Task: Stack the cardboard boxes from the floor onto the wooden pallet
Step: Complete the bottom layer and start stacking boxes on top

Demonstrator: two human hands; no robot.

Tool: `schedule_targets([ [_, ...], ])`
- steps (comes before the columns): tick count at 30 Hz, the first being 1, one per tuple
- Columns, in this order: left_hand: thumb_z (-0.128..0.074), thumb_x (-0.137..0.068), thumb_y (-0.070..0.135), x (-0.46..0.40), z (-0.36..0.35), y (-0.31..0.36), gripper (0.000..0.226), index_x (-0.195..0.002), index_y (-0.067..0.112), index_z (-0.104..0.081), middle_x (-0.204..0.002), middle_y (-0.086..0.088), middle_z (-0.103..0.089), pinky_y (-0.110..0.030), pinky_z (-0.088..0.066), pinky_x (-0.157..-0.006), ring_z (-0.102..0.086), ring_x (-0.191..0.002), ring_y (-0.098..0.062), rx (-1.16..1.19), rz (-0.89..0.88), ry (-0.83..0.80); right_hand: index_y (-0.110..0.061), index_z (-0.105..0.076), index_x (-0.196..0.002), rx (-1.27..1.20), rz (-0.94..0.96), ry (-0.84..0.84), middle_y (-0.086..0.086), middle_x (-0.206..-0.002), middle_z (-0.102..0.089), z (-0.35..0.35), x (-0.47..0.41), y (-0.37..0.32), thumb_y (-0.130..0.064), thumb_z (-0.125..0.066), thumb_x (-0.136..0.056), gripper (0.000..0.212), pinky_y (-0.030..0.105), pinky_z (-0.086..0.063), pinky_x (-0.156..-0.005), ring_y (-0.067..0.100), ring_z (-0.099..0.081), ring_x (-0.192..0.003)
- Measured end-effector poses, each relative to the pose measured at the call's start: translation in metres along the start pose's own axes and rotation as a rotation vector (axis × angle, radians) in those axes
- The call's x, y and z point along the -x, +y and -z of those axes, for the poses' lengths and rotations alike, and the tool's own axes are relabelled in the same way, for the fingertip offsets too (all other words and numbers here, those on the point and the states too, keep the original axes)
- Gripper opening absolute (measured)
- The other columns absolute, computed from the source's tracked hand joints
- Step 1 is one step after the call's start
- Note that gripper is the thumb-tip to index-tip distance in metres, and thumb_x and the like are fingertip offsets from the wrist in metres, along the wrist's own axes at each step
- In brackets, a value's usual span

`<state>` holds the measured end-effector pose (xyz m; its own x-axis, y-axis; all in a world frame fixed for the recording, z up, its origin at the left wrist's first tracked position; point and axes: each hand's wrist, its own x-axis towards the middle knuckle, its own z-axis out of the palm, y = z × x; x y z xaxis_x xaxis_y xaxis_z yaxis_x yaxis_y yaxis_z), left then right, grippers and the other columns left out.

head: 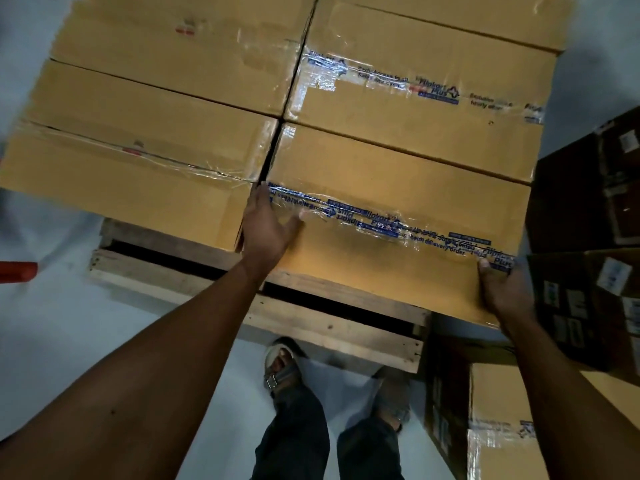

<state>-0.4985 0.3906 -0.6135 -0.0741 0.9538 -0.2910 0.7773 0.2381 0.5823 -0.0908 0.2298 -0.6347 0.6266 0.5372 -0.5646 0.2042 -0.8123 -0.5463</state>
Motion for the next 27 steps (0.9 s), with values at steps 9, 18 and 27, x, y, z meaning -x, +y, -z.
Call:
schedule_targets([
  [9, -0.069, -0.082, 0.075, 0.018, 0.015, -0.019, 0.11, -0.166, 0.044, -0.004, -0.173, -0.015, 0.016, -0.068, -0.03, -0.118, -0.005, -0.159, -0.045, 0.12, 0.575, 0.288, -0.025, -0.044, -0.154, -0.083, -0.126, 0.053, 0.012, -0.152, -0.054, -0.012, 0.005, 0.0, -0.094, -0.05, -0.079, 0.102, 0.063, -0.043, -0.113, 0.038, -0.053, -0.137],
  [18, -0.079, -0.08, 0.062, 0.024, -0.004, -0.034, 0.121, -0.168, 0.031, -0.002, -0.16, -0.031, 0.039, -0.043, -0.035, -0.123, 0.012, -0.153, -0.059, 0.139, 0.401, 0.074, -0.03, -0.043, -0.151, -0.082, -0.084, 0.046, 0.011, -0.15, -0.053, -0.011, 0.006, 0.009, -0.073, -0.058, -0.094, 0.073, 0.069, -0.05, -0.103, 0.038, -0.053, -0.132],
  [27, -0.075, -0.089, 0.055, 0.046, 0.003, -0.047, 0.119, -0.167, 0.018, 0.007, -0.159, -0.034, 0.038, -0.049, -0.025, -0.12, 0.019, -0.149, -0.061, 0.147, 0.22, 0.01, -0.025, -0.047, -0.15, -0.026, -0.032, -0.077, 0.008, -0.145, -0.059, 0.002, 0.013, 0.005, -0.079, -0.061, -0.088, 0.083, 0.06, -0.05, -0.108, 0.03, -0.058, -0.127],
])
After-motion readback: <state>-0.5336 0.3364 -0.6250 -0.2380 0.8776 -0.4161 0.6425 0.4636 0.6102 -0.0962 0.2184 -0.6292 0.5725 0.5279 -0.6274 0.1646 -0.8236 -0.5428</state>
